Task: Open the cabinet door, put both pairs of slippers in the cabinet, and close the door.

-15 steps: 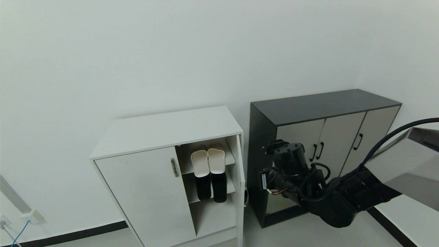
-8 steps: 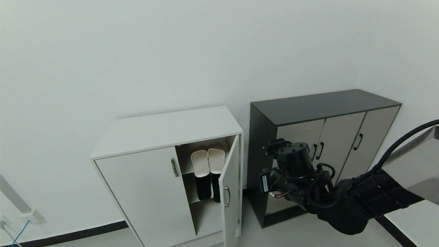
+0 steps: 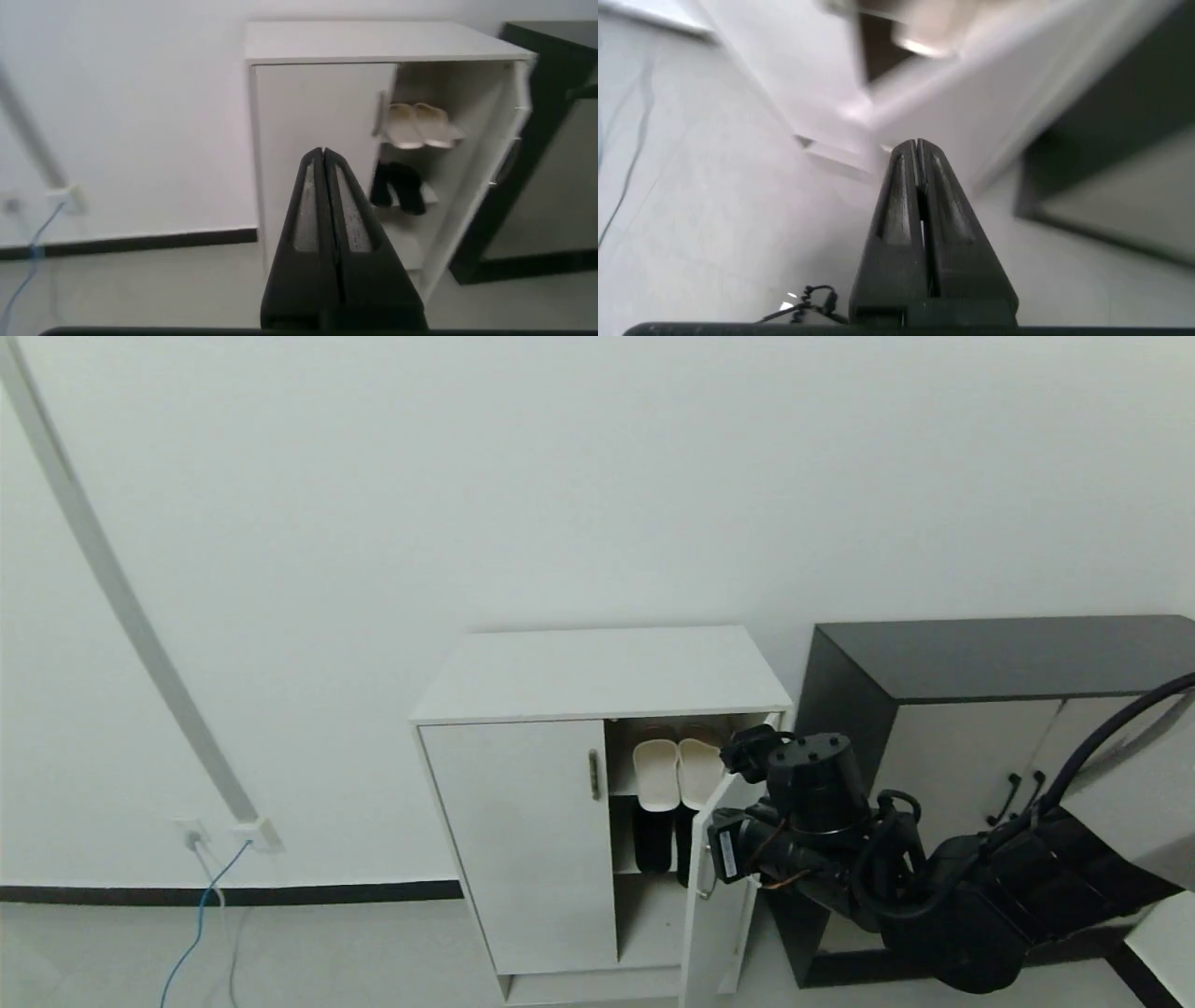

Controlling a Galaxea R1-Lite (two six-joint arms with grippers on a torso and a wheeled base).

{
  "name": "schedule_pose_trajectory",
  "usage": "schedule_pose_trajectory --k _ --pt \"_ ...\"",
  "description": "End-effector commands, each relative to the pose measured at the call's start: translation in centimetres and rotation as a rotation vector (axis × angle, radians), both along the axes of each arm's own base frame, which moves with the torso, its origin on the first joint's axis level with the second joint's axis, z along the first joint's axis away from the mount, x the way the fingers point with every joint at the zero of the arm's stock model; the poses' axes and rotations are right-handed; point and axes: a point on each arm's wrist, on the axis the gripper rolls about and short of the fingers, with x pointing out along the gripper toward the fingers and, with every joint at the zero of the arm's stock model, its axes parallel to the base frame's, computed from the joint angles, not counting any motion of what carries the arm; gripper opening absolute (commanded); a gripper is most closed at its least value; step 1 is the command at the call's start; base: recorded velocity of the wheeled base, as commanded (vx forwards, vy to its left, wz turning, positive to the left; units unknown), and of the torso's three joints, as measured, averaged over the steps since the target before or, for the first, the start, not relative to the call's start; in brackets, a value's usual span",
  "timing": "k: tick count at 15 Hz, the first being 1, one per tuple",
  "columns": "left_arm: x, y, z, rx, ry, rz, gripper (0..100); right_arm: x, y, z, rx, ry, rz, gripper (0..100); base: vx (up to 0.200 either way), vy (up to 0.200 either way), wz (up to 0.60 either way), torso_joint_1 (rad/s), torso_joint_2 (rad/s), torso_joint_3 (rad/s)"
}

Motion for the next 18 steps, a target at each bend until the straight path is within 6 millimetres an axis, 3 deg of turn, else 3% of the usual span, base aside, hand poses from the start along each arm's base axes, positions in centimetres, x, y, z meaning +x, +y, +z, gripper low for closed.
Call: schedule_pose_trajectory --k 1,5,8,12,14,18 --pt "0.0 0.0 0.0 0.0 0.003 0.001 0 -0.3 -0.4 -0.6 -0.014 0.002 0.014 0 0.0 0.0 0.0 0.0 0.0 0.0" --pt "0.0 0.0 0.0 0.001 0.001 0.001 0 -0.6 -0.8 -0.9 -0.023 -0.008 0.024 0 0.0 0.0 0.0 0.0 0.0 0.0" --pt "0.0 0.0 0.0 0.004 0.003 -0.002 0 -1.0 -2.3 -0.5 -0.057 -0.014 0.006 0 0.0 0.0 0.0 0.0 0.0 0.0" --pt "0.0 0.0 0.0 0.003 0.003 -0.002 0 -2.8 -4.6 -0.1 -0.078 0.005 -0.011 0 0.2 0.0 0.0 0.001 0.0 0.006" --pt "0.0 0.0 0.0 0.003 0.003 -0.002 0 -3.5 -5.6 -0.9 -0.103 0.036 -0.022 0 0.2 0.0 0.0 -0.012 0.0 0.007" --pt "0.0 0.0 0.0 0.003 0.003 -0.002 0 -3.7 -7.0 -2.1 -0.154 0.073 -0.041 0 0.0 0.0 0.0 0.0 0.0 0.0"
